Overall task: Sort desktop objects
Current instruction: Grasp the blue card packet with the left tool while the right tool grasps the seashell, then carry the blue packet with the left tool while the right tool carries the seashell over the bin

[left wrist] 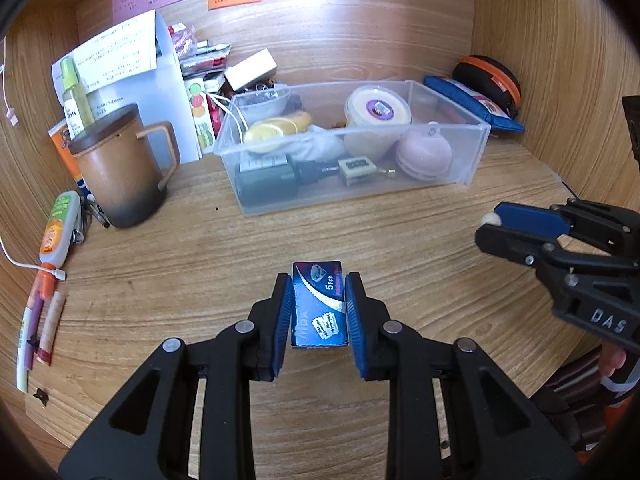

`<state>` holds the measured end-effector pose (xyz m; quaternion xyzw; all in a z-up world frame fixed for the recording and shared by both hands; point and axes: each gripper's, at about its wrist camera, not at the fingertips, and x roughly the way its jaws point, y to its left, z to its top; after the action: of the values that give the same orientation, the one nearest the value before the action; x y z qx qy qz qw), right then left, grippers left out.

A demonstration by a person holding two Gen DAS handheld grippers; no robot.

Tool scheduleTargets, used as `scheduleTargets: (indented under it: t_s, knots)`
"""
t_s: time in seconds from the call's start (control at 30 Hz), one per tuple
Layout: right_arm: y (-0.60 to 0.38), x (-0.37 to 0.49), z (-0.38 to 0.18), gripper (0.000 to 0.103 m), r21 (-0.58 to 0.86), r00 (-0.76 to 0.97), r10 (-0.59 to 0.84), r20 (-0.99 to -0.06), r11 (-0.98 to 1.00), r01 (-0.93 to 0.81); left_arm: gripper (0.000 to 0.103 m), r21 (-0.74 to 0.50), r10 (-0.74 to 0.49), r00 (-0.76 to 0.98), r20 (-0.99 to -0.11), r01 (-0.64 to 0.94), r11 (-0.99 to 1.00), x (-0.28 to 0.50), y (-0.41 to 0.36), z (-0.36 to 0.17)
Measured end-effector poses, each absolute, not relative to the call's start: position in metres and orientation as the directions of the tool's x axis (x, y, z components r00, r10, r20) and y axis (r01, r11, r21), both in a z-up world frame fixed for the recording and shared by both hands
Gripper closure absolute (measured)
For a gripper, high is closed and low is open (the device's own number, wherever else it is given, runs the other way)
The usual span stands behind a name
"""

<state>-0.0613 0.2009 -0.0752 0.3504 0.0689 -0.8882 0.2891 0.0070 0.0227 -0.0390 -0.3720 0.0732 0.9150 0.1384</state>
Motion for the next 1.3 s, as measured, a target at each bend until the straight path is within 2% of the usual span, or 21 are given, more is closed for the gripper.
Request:
scheduleTargets:
  t_s: [1.0, 1.3]
  knots:
    - [0.208, -0.077, 0.005, 0.073, -0.015, -0.734, -0.441, -0.516, -0.853, 0.522, 0.077, 0.09, 0.202, -0.819, -0.537, -0.294, -0.951, -0.005, 0.031, 0.039]
    - [0.196, -0.097, 0.019, 0.073, -0.009, -0.744, -0.456, -0.489, -0.85, 0.526, 0.077, 0.068, 0.205, -0.848, -0.488, -0.271, -0.96, -0.027, 0.021, 0.066]
